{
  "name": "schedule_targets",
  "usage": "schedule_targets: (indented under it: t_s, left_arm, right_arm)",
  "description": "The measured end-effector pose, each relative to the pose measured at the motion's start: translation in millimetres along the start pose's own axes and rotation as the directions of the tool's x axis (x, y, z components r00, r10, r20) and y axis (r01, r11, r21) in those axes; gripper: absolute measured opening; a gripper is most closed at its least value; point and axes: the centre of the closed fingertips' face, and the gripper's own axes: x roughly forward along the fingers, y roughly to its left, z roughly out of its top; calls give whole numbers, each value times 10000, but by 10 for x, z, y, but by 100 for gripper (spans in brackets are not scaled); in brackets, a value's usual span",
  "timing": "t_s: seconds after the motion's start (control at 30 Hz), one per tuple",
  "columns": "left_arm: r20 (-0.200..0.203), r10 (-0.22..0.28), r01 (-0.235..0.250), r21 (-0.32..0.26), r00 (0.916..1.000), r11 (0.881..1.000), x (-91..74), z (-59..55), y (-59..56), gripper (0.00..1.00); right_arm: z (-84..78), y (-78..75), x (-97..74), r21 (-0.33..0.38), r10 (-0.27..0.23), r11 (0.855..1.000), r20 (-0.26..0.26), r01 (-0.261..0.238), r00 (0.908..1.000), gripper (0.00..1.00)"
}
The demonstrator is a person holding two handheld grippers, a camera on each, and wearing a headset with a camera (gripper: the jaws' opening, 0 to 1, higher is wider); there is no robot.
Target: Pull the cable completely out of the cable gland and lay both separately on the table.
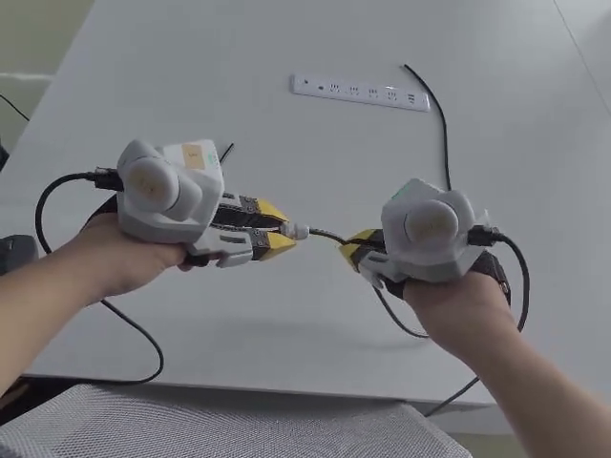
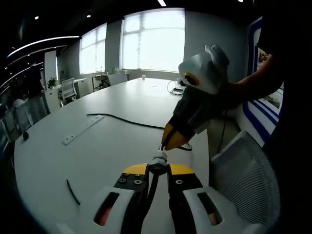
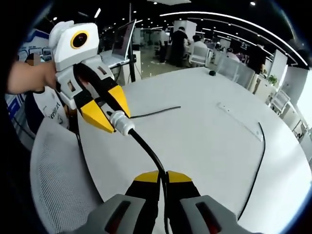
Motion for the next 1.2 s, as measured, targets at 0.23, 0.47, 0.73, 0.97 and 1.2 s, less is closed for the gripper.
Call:
schedule_targets:
  t_s: [0.23, 0.47, 0.73, 0.97, 1.2]
  left_arm:
    - [-18, -49, 49, 47, 10000, 10000, 97, 44, -18, 15]
    - [-46, -17, 17, 58, 10000, 10000, 123, 61, -6, 15]
    - [-76, 104, -104, -6, 9999, 9999, 92, 28, 33, 15]
    - [-114, 49, -49, 21, 9999, 10000, 83, 12, 13, 15]
    - [-81, 3, -2, 65, 10000, 10000, 67, 32, 3, 15]
  right_arm:
    - [-93, -104, -11, 507, 23, 9987, -138, -16, 9999, 0]
    - [-155, -124, -6, 368, -44, 9993, -107, 48, 9999, 0]
    - [95, -60, -68, -1111, -137, 9936, 755, 221, 9970, 18]
    - [324, 175, -104, -2569, 251, 9664, 963, 4, 9950, 17]
    - [454, 328, -15, -3866, 429, 9221, 677, -134, 9968, 7]
